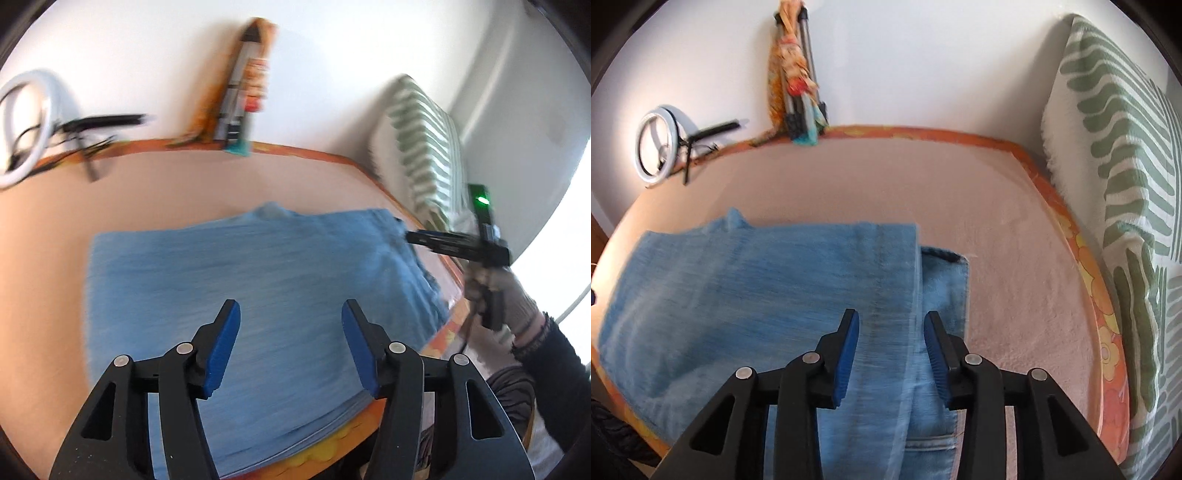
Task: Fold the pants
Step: 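Open both tools and release the folded jeans onto the bed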
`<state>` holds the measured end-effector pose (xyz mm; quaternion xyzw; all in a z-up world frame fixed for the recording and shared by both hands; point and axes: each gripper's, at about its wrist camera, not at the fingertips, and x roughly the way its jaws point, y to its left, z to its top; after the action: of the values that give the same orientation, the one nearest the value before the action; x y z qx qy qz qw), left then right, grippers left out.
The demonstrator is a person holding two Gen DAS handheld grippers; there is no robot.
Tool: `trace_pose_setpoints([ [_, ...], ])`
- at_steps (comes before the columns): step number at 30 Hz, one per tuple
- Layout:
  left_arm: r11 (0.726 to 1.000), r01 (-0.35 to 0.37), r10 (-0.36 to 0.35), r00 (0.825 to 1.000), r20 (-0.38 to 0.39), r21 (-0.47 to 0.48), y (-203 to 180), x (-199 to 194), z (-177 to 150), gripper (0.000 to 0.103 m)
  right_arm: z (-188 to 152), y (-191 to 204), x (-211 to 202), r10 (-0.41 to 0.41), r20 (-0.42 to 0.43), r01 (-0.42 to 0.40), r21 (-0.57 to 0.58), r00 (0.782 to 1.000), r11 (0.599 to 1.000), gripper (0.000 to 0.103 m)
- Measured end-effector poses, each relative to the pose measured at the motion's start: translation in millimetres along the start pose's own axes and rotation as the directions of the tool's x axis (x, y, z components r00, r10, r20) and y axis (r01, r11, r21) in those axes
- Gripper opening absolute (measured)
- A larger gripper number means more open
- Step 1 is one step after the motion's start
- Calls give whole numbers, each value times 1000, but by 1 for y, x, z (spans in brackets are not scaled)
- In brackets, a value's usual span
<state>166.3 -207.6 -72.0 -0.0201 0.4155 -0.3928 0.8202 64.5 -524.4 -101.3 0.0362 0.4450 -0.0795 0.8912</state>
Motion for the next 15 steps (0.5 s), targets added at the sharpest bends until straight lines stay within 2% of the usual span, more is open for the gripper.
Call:
trace_pose_setpoints([
  [2, 999, -40, 40, 999, 11, -37, 19, -9, -6, 56, 2, 10, -9, 4, 24, -4, -8, 1000, 1000, 54],
  [5, 993, -87, 88, 996, 9, -84, 40, -18, -17, 56, 6, 30, -22, 68, 48, -66, -23, 997, 998, 54],
  [10, 973, -131, 129, 991, -20, -190, 80, -28, -38, 56, 13, 74, -34, 185, 63, -181, -59, 981, 982, 58],
  [15, 961, -169, 165, 986, -37, -217, 96, -33, -52, 56, 22, 126, -37, 276, 51, -269, -112, 960, 957, 65],
])
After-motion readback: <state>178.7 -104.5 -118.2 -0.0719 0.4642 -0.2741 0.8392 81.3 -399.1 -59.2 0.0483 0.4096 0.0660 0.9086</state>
